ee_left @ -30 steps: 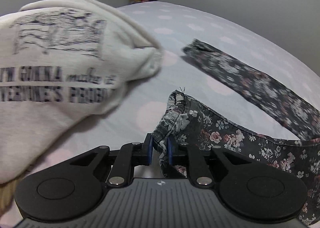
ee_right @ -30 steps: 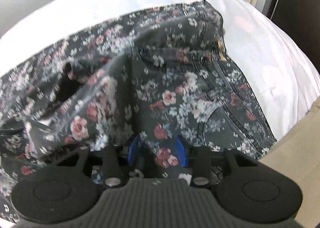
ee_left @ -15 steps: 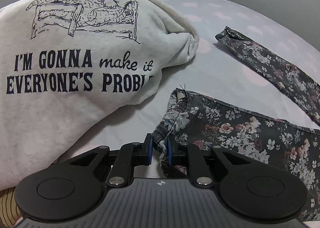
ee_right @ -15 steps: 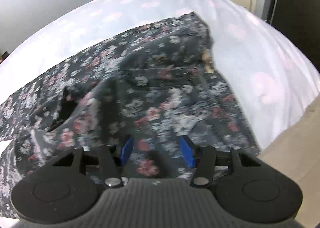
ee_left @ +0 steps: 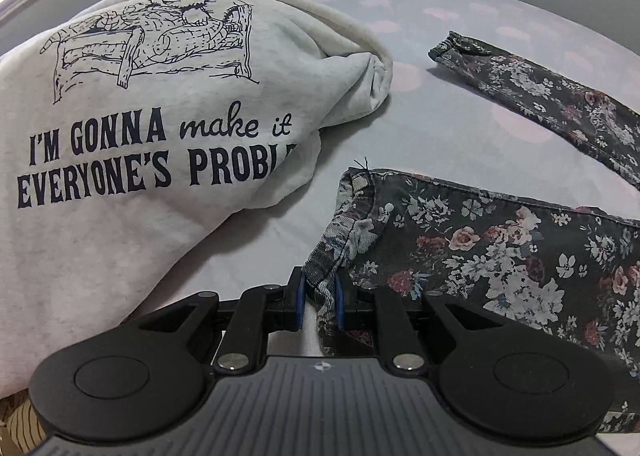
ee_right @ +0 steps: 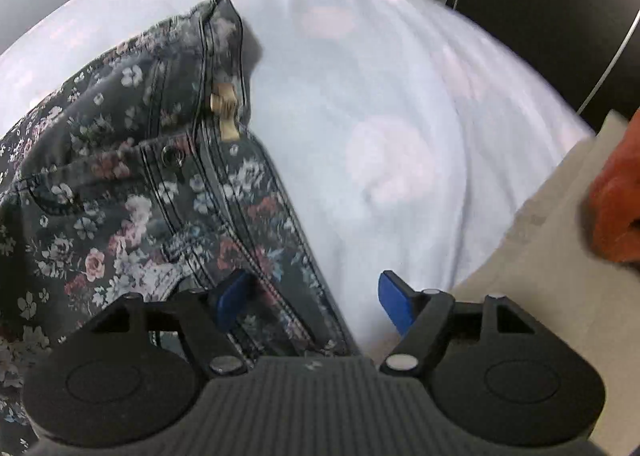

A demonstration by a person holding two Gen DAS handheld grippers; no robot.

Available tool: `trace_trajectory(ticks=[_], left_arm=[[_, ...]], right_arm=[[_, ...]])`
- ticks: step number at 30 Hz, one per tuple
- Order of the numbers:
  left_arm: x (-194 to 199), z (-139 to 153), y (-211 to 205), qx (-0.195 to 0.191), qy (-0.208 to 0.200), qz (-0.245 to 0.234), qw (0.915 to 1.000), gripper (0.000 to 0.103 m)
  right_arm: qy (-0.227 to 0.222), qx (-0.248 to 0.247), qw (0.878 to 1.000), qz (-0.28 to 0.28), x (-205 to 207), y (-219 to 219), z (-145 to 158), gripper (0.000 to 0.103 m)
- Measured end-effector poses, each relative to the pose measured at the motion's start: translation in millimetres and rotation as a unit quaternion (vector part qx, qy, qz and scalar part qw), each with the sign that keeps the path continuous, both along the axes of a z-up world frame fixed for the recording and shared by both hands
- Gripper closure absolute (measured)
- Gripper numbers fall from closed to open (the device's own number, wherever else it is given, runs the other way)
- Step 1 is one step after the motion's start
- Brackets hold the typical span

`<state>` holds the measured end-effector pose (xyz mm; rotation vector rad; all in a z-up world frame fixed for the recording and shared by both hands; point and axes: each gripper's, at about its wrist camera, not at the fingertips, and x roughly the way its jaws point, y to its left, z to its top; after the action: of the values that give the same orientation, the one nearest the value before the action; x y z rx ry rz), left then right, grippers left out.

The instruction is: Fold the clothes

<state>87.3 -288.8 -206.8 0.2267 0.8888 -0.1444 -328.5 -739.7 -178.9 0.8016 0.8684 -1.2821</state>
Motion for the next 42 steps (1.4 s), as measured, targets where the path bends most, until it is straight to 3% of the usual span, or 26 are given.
trace_trajectory(ticks=[5,7,11,12,17,24,30,35,42], left_arm=[[-1.0,-4.3,-2.6,0.003,-0.007,0.008,0.9999,0.090],[-0.2,-4.2,-1.9,-0.002,-0.007,0.010,0.9999,0.090],[-1.6,1.2,2.9,-0.020,-0.016,0.010,0.9996,0.091],[-2.5,3.6,4.0,-0.025,-0.020,0.010,0.9994,0.091],[-4.4,23.2,10.0,-0.054,-0.038,0.010,0.9977,0.091],[3.8,67.0,20.5,-0.086,-0.059,0.009,0.9945,0.091],[14.0,101.5,38.2,-0.086,-0.078,0.007,0.9932,0.091],[20.3,82.4,50.5,-0.063,-0.028,0.010,0.9976,0.091],[20.3,31.6,42.5,0.020,0.046,-0.002,0.9987,0.090]], right_arm=[[0.004,0.005,0.999,0.043,11.2,12.3,-4.8,0.028],[0.013,0.006,0.998,0.065,19.6,19.4,-4.9,0.039],[0.015,-0.008,0.998,0.064,33.2,30.8,2.0,0.079],[0.019,-0.012,0.998,0.064,37.1,33.2,5.9,0.082],[0.009,-0.048,0.998,0.047,41.3,40.9,48.2,0.084],[-0.021,-0.107,0.994,0.007,17.4,43.4,134.7,0.083],[-0.031,-0.139,0.990,-0.002,-3.3,45.8,180.0,0.083],[-0.018,-0.113,0.993,-0.014,-16.7,43.9,164.2,0.083],[0.018,-0.058,0.997,-0.040,-29.5,52.7,99.5,0.083]])
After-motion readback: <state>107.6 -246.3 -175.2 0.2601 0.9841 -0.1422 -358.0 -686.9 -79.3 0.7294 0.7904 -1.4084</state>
